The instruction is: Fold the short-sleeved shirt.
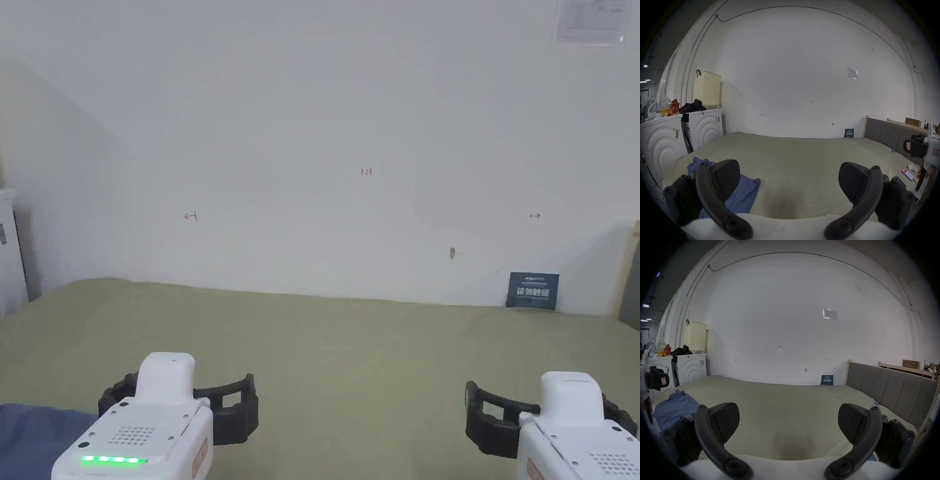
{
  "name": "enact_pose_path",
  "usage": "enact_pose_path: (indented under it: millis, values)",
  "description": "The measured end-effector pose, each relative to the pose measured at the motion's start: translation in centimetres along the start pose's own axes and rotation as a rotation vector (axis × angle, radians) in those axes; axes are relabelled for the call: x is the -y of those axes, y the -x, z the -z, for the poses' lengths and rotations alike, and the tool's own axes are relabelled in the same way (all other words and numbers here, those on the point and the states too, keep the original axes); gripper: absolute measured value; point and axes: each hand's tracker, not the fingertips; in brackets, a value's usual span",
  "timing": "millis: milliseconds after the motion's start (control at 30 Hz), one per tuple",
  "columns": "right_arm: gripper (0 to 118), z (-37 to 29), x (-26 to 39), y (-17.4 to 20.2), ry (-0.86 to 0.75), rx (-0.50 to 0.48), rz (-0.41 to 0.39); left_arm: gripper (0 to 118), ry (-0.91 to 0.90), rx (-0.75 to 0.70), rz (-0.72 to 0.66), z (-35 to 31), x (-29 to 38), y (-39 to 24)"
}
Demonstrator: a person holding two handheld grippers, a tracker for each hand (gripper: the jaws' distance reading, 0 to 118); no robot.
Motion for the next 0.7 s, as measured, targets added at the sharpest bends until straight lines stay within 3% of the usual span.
enact_pose_path:
  millis: [633,700]
  values:
    - [118,0.58,-0.01,-0.57,0.03,0.001,0.004,118,0.003,-0.014,0.011,0.29,0.02,0.4]
    - [118,0.94,-0.12,-0.44,0.064,0.018,-0.027,118,0.003,-0.012,0.007,0.3,-0.05,0.35]
